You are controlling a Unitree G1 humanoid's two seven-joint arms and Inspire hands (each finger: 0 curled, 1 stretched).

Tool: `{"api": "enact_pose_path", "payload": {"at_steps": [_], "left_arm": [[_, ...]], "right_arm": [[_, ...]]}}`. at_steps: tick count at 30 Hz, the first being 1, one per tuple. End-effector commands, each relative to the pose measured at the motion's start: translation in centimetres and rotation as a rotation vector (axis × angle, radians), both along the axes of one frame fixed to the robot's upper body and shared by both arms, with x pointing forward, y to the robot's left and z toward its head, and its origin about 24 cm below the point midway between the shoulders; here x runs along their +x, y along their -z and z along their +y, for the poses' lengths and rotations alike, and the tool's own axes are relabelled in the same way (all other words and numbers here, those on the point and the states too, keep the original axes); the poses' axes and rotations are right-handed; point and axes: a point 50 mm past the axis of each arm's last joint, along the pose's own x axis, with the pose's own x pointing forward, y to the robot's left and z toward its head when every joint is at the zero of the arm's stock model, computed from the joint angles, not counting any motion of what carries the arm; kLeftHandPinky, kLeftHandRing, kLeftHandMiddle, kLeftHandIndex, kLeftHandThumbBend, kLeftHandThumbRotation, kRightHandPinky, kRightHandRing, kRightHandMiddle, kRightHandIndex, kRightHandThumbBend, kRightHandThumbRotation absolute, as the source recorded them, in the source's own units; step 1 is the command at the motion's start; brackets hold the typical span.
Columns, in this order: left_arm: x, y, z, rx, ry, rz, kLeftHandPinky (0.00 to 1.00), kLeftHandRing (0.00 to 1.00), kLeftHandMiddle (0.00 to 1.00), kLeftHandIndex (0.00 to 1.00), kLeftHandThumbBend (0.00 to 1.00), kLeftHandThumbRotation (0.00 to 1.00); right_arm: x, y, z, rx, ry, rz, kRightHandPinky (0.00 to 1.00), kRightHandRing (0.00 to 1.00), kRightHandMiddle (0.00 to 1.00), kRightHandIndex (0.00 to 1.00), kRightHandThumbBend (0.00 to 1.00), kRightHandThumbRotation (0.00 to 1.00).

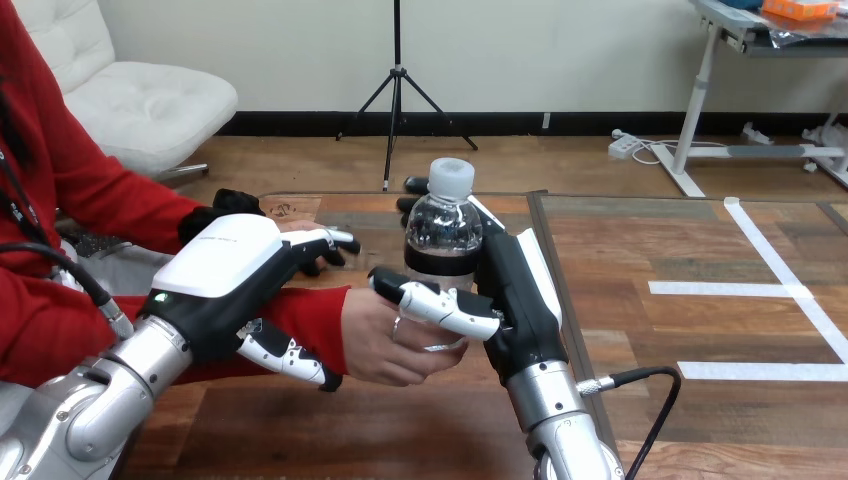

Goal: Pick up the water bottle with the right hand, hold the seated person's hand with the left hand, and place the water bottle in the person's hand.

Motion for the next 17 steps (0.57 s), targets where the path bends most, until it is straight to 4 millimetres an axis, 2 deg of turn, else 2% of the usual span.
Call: {"api": "enact_pose_path", "payload": {"at_steps": [1,17], "left_arm": [[0.6,-2.6,-0.2,-0.017,0.028,-0.109,0.78,0.84,0.88,0.93,1.00,0.36],[-0.4,-2.3,-0.2,-0.048,0.026,-0.109,0.90,0.97,0.99,1.00,1.00,0.46]], "right_arm": [[0.6,-2.0,1.4,0.081,-0.017,-0.061,0.85,0.88,0.85,0.91,1.00,0.47],[0.9,-1.7,-0.3,0.063,-0.017,-0.058,0.93,0.96,0.93,0.99,1.00,0.60]]}}
